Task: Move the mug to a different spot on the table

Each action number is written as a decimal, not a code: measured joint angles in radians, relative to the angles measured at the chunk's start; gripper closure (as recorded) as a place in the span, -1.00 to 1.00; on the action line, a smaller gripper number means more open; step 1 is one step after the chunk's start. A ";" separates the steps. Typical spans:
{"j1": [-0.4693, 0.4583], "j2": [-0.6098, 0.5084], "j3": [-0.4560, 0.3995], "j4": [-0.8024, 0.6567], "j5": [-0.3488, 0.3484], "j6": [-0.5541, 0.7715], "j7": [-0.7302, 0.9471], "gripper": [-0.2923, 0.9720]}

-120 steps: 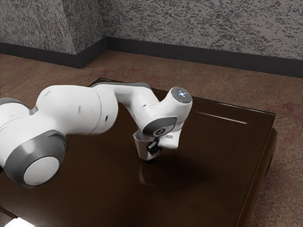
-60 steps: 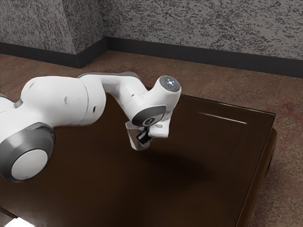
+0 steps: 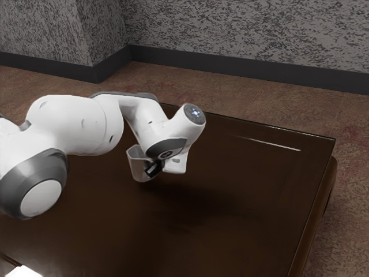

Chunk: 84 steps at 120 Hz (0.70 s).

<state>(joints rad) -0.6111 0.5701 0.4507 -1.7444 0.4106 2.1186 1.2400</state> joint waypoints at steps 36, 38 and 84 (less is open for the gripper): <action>-0.002 0.024 -0.007 0.007 0.012 0.020 -0.053 0.66; -0.002 0.024 -0.008 0.007 0.012 0.022 -0.056 0.66; 0.001 0.042 -0.010 0.000 -0.009 0.085 -0.095 0.13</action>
<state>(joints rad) -0.6104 0.6125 0.4403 -1.7439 0.4020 2.2033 1.1452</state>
